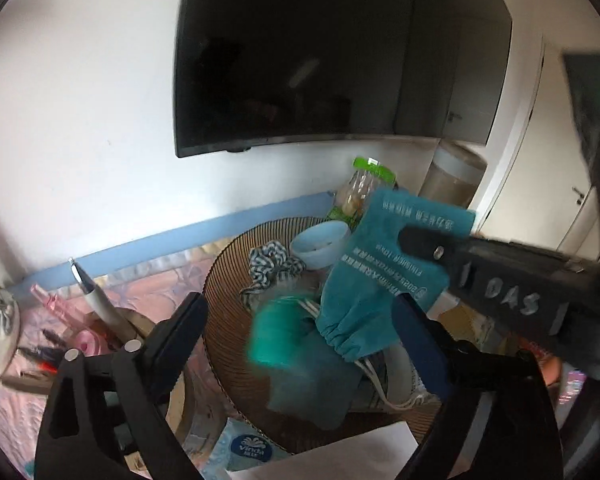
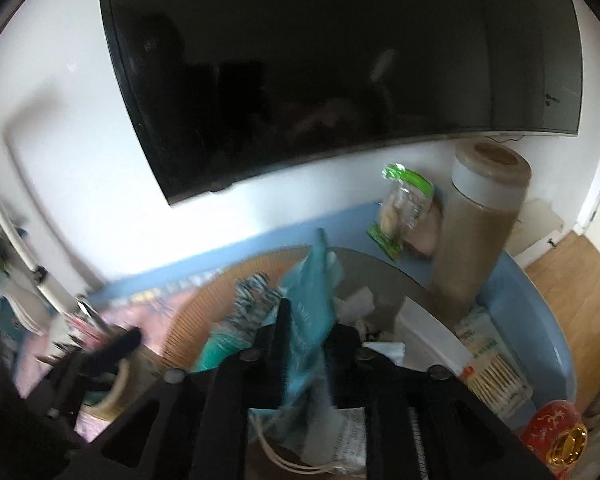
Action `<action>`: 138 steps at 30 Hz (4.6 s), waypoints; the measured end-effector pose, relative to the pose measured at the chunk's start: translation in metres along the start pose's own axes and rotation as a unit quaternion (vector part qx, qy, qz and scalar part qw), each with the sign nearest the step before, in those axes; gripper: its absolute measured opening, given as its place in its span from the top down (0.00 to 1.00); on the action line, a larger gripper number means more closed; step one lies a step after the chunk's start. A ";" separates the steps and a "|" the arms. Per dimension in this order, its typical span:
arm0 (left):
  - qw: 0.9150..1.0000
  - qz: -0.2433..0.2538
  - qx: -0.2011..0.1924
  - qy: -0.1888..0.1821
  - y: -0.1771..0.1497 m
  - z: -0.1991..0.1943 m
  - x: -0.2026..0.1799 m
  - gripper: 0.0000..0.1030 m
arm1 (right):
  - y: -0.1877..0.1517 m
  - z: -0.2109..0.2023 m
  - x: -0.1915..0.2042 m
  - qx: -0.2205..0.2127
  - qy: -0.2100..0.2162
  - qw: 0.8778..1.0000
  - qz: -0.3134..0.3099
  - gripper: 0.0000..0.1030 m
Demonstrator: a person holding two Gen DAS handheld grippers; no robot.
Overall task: Organize soft objects
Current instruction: 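Carry the green pack and teal pouch to the brown tray and open both grippers, then move both grippers back over the bedspread toward the bow clip and red pack, then grasp the plaid bow clip with the left gripper while the right grasps the red pack, then carry the bow clip and red pack to the brown tray and open both grippers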
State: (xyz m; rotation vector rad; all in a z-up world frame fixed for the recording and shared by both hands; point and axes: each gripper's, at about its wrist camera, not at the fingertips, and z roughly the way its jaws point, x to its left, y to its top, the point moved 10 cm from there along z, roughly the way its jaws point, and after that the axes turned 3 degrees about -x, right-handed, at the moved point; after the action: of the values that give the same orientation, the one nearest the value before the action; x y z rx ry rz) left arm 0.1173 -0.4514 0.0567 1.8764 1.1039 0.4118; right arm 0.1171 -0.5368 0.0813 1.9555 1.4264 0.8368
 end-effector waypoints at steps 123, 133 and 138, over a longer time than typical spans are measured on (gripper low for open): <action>0.984 -0.062 0.130 0.108 -0.182 -0.171 0.302 0.89 | -0.229 -0.024 0.314 0.240 0.224 0.926 -0.187 0.63; 0.983 -0.043 0.152 0.098 -0.218 -0.187 0.256 0.55 | -0.258 0.002 0.293 0.160 0.208 0.929 -0.262 0.20; 0.977 -0.104 0.151 0.109 -0.236 -0.199 0.269 0.25 | -0.262 0.009 0.304 0.139 0.227 0.933 -0.243 0.18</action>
State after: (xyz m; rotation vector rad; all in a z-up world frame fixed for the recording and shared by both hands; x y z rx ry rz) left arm 0.0108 -0.0770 -0.0688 1.9823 1.5692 0.3482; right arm 0.0381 -0.1755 -0.0750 1.5234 2.2909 0.9174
